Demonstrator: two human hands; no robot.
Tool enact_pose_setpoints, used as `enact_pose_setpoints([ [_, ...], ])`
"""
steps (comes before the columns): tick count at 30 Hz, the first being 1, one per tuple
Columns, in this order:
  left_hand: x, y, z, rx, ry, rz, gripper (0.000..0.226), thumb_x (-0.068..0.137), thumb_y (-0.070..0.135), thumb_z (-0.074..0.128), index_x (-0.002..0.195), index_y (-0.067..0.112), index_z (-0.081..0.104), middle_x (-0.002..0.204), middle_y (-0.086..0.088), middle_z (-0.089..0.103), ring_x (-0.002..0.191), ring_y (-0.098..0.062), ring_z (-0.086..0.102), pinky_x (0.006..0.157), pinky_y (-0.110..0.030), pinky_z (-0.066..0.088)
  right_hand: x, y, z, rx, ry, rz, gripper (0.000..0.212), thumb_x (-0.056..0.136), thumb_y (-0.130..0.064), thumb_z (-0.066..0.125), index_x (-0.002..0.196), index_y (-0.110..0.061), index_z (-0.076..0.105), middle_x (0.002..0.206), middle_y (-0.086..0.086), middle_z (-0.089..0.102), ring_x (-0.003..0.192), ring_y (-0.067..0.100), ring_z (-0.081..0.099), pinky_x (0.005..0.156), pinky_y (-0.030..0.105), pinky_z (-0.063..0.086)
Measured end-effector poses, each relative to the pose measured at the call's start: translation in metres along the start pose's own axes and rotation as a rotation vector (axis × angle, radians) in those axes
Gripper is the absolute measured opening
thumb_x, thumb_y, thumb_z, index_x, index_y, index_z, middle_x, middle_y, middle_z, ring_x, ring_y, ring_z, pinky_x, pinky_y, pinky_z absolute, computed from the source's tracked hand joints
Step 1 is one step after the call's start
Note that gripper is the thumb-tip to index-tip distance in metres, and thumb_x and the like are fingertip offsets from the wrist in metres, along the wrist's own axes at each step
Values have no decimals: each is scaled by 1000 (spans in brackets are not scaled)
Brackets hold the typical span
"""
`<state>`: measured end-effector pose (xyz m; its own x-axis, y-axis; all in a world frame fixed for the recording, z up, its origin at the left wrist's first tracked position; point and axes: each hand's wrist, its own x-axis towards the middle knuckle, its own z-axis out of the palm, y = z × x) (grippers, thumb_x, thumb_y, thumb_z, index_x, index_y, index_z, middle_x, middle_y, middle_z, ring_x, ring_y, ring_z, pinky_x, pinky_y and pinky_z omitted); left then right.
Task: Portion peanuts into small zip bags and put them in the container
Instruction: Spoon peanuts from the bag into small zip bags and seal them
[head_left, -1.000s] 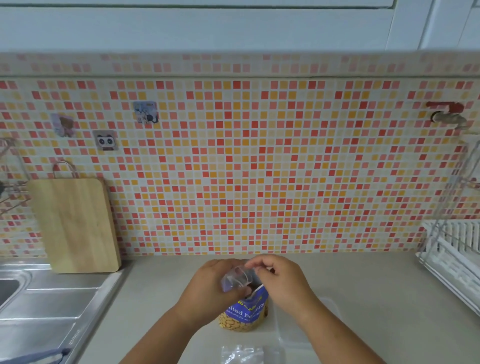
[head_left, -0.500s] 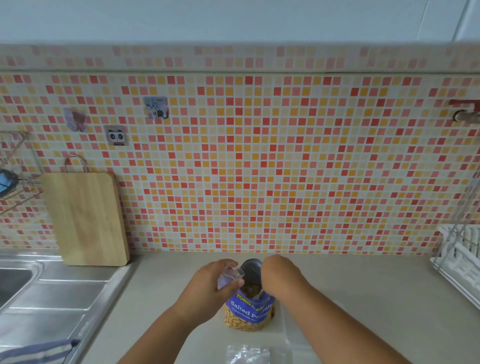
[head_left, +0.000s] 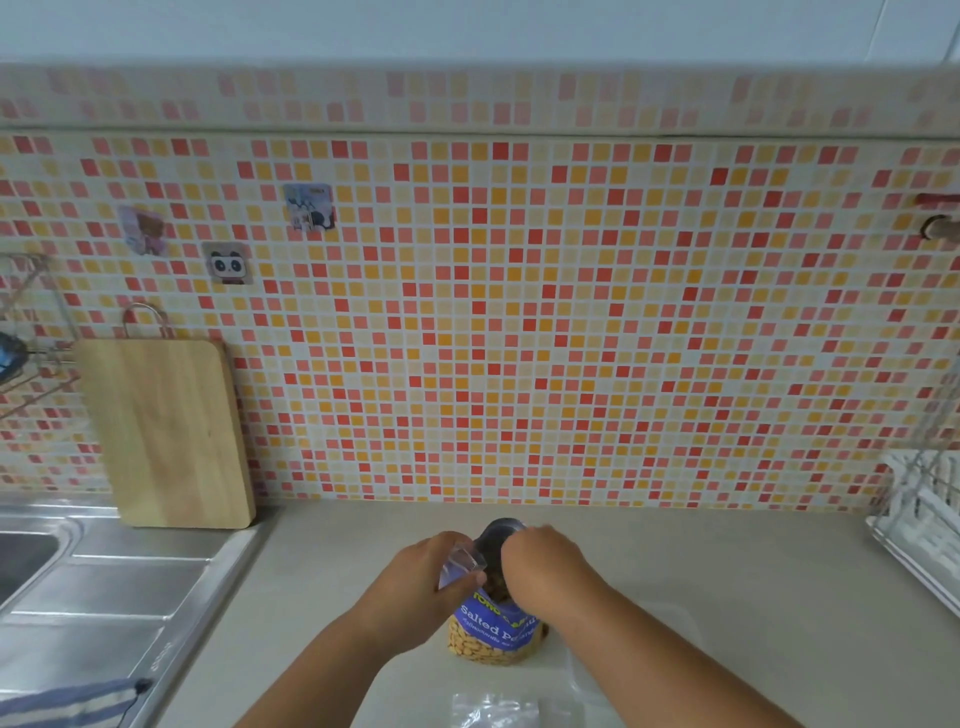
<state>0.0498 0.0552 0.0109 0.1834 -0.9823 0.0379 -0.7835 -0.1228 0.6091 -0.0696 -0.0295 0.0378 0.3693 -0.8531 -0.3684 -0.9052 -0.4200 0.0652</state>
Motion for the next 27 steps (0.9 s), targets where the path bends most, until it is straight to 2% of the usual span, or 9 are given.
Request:
enact_pose_setpoints([
  [2, 0, -1, 1, 4, -11, 6, 34, 89, 45, 54, 119, 31, 51, 113, 16, 63, 97, -3, 57, 86, -17, 45, -2, -5, 9, 96, -17, 40, 60, 84, -16, 66, 139, -12, 41, 134, 9, 47, 121, 25, 50, 95, 31, 46],
  [5, 1, -2, 4, 5, -17, 12, 36, 88, 46, 55, 121, 32, 51, 114, 16, 63, 99, -4, 56, 86, -17, 44, -1, -5, 15, 135, 56, -23, 50, 85, -21, 65, 132, -14, 49, 130, 11, 50, 118, 27, 52, 95, 34, 48],
  [8, 1, -2, 4, -1, -10, 10, 36, 88, 45, 56, 121, 32, 51, 116, 16, 61, 97, -3, 54, 85, -16, 42, 1, 3, 10, 237, 79, -62, 40, 84, -28, 65, 123, -17, 60, 121, 9, 60, 109, 27, 59, 89, 33, 50],
  [10, 1, -2, 4, -11, -12, 4, 36, 88, 44, 57, 121, 31, 51, 115, 16, 61, 97, -3, 54, 85, -17, 42, 0, 11, 8, 362, 58, -93, 34, 85, -32, 65, 116, -19, 66, 118, 6, 65, 107, 26, 61, 92, 33, 51],
  [12, 1, -2, 3, -30, -22, 0, 36, 88, 44, 57, 120, 31, 51, 115, 15, 62, 99, -4, 56, 87, -18, 44, -4, 22, 8, 500, 96, -95, 25, 91, -22, 55, 113, -20, 68, 120, 4, 65, 110, 22, 60, 96, 32, 49],
  [16, 2, -2, -1, -63, -49, -7, 37, 88, 45, 56, 121, 29, 51, 115, 12, 63, 102, -8, 59, 91, -24, 49, -6, 44, 15, 760, 175, -60, 28, 95, -14, 45, 104, -17, 71, 113, 4, 68, 102, 17, 60, 90, 27, 47],
  [21, 1, -6, -5, -100, -16, -9, 32, 87, 45, 57, 116, 32, 53, 110, 15, 63, 99, -6, 60, 87, -21, 50, -8, 65, 14, 859, 151, -16, 27, 93, -9, 46, 99, -13, 73, 92, 2, 67, 91, 18, 61, 79, 23, 42],
  [24, 3, -6, -10, -82, 70, -17, 38, 86, 45, 58, 120, 30, 52, 108, 17, 61, 98, -6, 59, 79, -13, 45, -13, 76, 12, 884, 147, 4, 27, 94, -8, 46, 99, -13, 72, 90, 2, 64, 88, 17, 58, 82, 25, 42],
  [27, 5, -5, -11, 1, 87, -24, 44, 84, 49, 59, 123, 32, 50, 119, 13, 59, 104, -8, 54, 82, -17, 43, -15, 85, 11, 926, 164, 14, 26, 93, -6, 47, 89, -17, 70, 89, 4, 65, 86, 17, 57, 80, 24, 43],
])
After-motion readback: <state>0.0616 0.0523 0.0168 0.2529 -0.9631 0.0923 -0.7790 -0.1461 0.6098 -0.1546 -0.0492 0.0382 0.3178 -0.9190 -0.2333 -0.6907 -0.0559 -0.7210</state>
